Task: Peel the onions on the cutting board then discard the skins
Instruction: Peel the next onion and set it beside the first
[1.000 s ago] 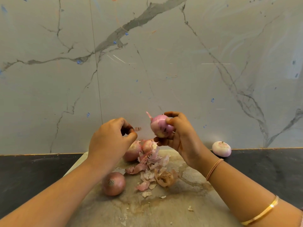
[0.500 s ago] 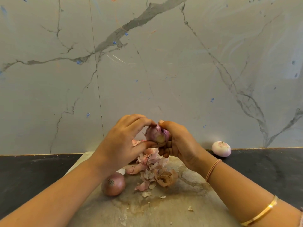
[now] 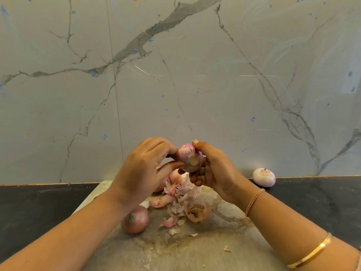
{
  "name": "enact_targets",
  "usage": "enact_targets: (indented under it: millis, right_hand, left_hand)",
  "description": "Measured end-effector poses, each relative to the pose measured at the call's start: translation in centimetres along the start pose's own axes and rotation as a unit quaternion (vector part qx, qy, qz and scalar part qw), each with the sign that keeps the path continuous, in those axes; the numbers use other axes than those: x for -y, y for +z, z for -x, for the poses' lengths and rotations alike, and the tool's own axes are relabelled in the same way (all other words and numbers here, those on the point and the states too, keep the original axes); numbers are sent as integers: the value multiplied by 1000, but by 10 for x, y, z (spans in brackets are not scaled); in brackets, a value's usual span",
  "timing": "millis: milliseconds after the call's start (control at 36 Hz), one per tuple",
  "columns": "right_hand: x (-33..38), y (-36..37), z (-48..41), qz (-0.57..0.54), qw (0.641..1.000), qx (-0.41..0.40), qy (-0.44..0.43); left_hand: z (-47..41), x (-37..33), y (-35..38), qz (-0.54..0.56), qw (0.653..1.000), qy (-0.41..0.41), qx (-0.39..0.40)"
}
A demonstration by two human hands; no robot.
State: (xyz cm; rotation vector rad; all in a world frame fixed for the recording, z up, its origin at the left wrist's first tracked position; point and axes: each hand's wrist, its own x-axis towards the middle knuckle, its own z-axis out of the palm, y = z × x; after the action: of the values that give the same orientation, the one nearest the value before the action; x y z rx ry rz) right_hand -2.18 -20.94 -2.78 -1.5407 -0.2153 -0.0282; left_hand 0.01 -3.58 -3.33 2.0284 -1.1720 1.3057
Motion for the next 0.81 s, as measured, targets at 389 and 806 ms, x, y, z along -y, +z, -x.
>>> enact_targets:
  millis: [389,806]
  right_hand:
    - [0,0,2,77,996,-2,-44]
    - [2,0,4,83,991,-33,-105]
  left_hand:
    - [0,3,0,26,998,-21,47]
    - [3,6,0,28,998,-51,39]
